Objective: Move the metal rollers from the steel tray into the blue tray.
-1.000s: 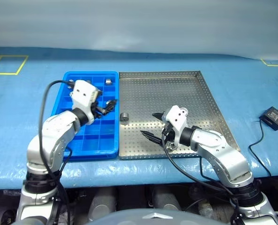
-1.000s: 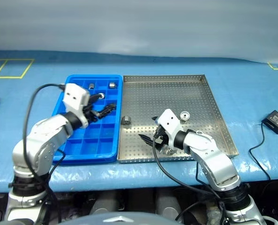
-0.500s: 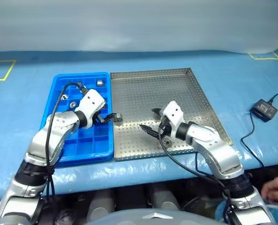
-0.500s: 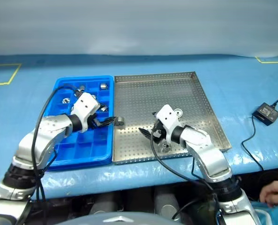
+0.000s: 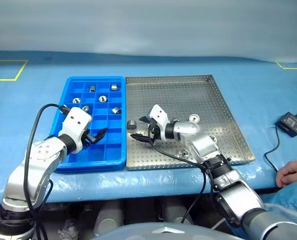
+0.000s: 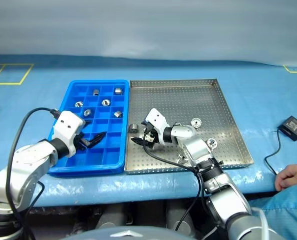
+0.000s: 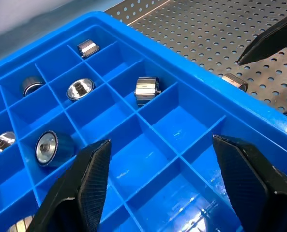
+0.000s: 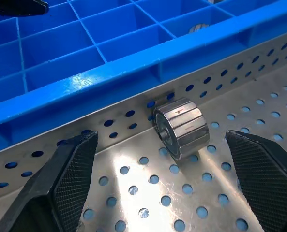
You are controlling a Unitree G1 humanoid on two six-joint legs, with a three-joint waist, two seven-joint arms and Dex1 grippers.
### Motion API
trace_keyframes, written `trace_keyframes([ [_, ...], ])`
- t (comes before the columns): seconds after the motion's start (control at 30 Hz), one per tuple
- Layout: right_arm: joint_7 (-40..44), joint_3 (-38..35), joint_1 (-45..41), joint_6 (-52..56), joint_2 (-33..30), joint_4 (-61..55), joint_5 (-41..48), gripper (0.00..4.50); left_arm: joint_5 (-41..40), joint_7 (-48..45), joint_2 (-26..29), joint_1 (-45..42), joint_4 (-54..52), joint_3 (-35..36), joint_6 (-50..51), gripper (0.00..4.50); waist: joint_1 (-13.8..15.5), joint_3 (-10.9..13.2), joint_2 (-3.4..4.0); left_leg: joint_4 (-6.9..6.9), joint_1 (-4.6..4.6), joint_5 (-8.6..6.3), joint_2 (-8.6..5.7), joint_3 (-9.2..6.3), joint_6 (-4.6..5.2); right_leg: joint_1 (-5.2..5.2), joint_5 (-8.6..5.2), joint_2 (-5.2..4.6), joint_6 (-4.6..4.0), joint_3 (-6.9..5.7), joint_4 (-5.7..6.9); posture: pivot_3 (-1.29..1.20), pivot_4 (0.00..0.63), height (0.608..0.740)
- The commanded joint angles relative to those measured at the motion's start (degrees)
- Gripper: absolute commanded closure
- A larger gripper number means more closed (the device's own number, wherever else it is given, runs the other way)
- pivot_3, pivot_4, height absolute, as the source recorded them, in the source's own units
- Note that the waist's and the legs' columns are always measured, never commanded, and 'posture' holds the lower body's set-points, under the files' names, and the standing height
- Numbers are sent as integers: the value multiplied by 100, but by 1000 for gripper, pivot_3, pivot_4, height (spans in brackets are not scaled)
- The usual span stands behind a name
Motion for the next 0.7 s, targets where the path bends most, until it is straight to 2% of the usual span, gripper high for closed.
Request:
trace_keyframes([
  [0.03, -20, -195, -264, -334, 237, 403, -18, 0, -56, 93, -41, 62, -287, 113, 75, 899, 11, 0, 0, 0, 0, 0, 0, 0, -1, 0, 0, 0, 0, 0, 0, 85, 150, 740],
  [0.17, -72, -285, -476, -444, 464, 992, -102, 0, -55, 128, -56, 36, -282, 23, 104, 899, 4, 0, 1, -1, 0, 2, 1, 1, -3, 0, 2, -1, -3, 0, 0, 81, 150, 740],
  [0.27, -170, -395, -591, -595, 589, 1316, -175, 619, -57, 148, -39, -28, -238, -60, 104, 867, 2, 1, 1, -5, 4, 5, 6, 2, -9, -2, 7, 1, -12, -2, 1, 76, 150, 740],
  [0.43, -279, -376, -565, -641, 597, 1232, -389, 2209, -60, 152, -75, -110, -125, -213, 56, 867, 6, 1, 1, -8, 3, 6, 5, 2, -11, -3, 7, 0, -14, -4, 1, 60, 150, 740],
  [0.5, -297, -431, -451, -629, 570, 1003, -369, 2209, -85, 151, -115, -146, -86, -253, 40, 867, 3, 1, 2, -8, 3, 6, 3, 2, -11, -3, 8, -2, -13, -3, 1, 52, 150, 740],
  [0.6, -375, -487, -203, -484, 462, 402, -366, 2803, -96, 165, -166, -192, -29, -286, 28, 867, 4, 1, 2, -8, 1, 6, 4, -1, -11, -3, 7, -2, -13, -6, 1, 43, 150, 740],
  [0.63, -495, -508, -104, -374, 415, 152, -405, 3156, -99, 171, -185, -198, -5, -292, 18, 867, 5, 1, 2, -8, 1, 6, 4, -1, -11, -5, 7, -2, -14, -6, 1, 41, 150, 740],
  [0.7, -603, -543, 150, -176, 313, -452, -395, 3206, -123, 188, -239, -200, 42, -278, 2, 867, 3, 1, 2, -9, 1, 6, 4, -1, -11, -5, 7, -2, -14, -5, 1, 33, 150, 740],
])
